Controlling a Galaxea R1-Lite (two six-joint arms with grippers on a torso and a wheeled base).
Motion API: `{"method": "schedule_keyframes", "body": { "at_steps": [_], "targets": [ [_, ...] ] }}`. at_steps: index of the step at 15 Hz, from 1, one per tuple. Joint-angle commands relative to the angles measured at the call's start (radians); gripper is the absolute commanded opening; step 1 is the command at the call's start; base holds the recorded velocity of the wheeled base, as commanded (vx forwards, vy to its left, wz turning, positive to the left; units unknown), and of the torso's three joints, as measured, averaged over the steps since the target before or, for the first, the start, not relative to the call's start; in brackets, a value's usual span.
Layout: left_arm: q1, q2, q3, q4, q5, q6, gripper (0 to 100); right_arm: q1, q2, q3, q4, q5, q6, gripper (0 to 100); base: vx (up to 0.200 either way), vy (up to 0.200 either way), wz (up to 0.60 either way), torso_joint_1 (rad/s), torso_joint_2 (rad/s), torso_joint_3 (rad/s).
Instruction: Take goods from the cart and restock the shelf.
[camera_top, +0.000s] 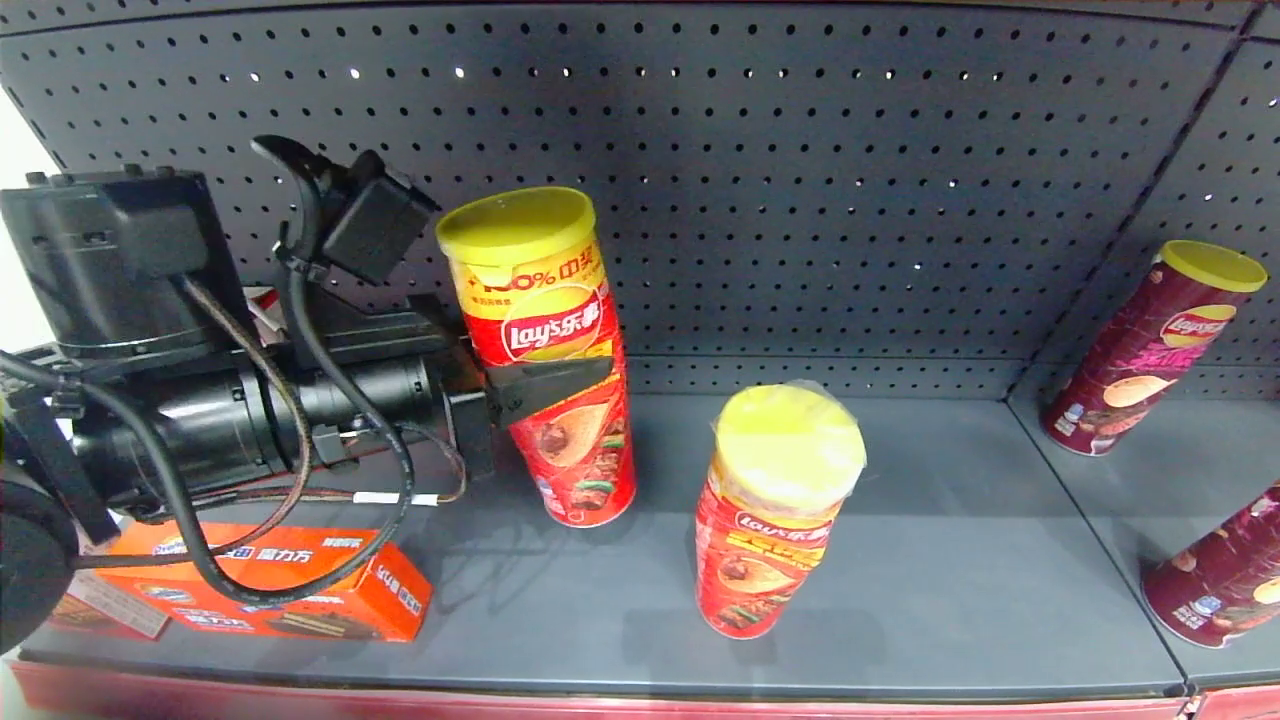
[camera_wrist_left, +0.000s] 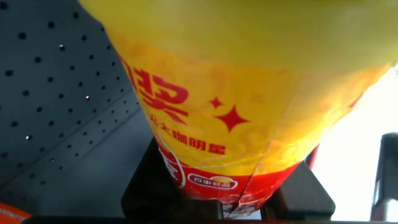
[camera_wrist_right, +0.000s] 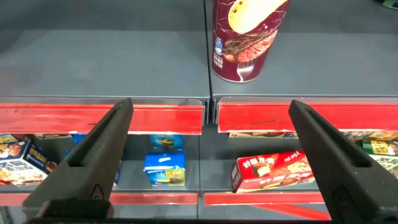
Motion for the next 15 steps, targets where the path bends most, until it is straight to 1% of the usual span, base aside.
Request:
{"method": "schedule_keyframes", "body": {
  "at_steps": [1,2,3,4,6,7,12,15],
  "targets": [
    [-0.007,0.085,-0.051,0.040,0.032,0.075,0,0.001,0.002,0.000,0.000,0.000,0.000,100,0.000,0.000,0.00,0.000,0.00,0.000],
    [-0.030,0.117,-0.088,0.057,0.058,0.076,0,0.001,0.002,0.000,0.000,0.000,0.000,100,0.000,0.000,0.00,0.000,0.00,0.000],
    [-0.056,0.166,-0.131,0.041,0.060,0.072,0,0.001,0.002,0.000,0.000,0.000,0.000,100,0.000,0.000,0.00,0.000,0.00,0.000],
    [-0.057,0.192,-0.176,0.043,0.061,0.070,0,-0.001,0.002,0.000,0.000,0.000,0.000,100,0.000,0.000,0.00,0.000,0.00,0.000],
    [-0.049,0.277,-0.254,0.035,0.052,0.081,0,-0.001,0.002,0.000,0.000,0.000,0.000,100,0.000,0.000,0.00,0.000,0.00,0.000],
    [-0.054,0.321,-0.311,0.029,0.053,0.079,0,0.001,0.002,0.000,0.000,0.000,0.000,100,0.000,0.000,0.00,0.000,0.00,0.000],
    [-0.060,0.456,-0.419,0.020,0.055,0.082,0,0.001,0.002,0.000,0.000,0.000,0.000,100,0.000,0.000,0.00,0.000,0.00,0.000],
    [-0.060,0.519,-0.450,-0.040,0.055,0.081,0,0.001,0.002,0.000,0.000,0.000,0.000,100,0.000,0.000,0.00,0.000,0.00,0.000]
  ]
}}
